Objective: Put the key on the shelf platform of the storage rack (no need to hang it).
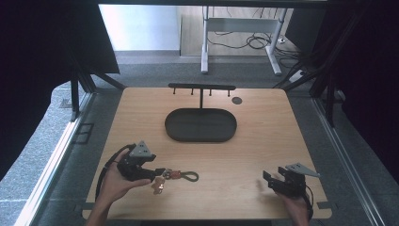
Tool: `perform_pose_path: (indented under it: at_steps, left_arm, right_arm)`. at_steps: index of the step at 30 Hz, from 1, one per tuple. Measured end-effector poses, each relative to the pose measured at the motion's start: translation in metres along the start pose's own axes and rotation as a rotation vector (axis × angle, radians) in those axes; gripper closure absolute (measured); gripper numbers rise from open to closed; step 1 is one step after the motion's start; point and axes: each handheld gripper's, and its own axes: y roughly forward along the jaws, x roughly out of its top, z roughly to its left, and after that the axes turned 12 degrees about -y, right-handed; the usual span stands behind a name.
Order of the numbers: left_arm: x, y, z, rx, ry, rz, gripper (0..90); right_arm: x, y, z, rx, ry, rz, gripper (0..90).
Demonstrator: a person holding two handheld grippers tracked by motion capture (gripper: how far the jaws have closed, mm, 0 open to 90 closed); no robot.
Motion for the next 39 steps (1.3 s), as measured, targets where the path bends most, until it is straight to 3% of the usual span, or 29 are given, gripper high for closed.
perform_pose_path:
  at_steps: [7, 12, 17, 28, 33, 39]
  left_arm:
    - [0.012, 0.013, -0.006, -0.016, 0.043, 0.027, 41.1]
    - [0.019, 0.019, -0.006, -0.011, 0.036, 0.019, 43.1]
    - [0.023, 0.025, -0.007, -0.015, 0.048, 0.043, 43.1]
    - [0.045, 0.048, -0.015, -0.044, 0.171, 0.174, 42.2]
    - [0.048, 0.058, -0.015, -0.063, 0.201, 0.227, 42.4]
    - [0.050, 0.066, -0.012, -0.052, 0.235, 0.275, 43.6]
  right_arm:
    - [-0.001, 0.001, -0.001, 0.014, -0.002, -0.003, 28.8]
    - [-0.001, 0.000, -0.001, 0.016, 0.001, -0.011, 28.8]
    - [-0.001, -0.002, -0.001, 0.016, 0.003, -0.012, 28.7]
    - [-0.002, 0.000, -0.001, 0.023, -0.005, -0.009, 28.1]
    - [-0.002, 0.001, 0.000, 0.024, -0.005, -0.008, 28.1]
    - [-0.002, 0.001, 0.000, 0.023, -0.005, -0.006, 28.1]
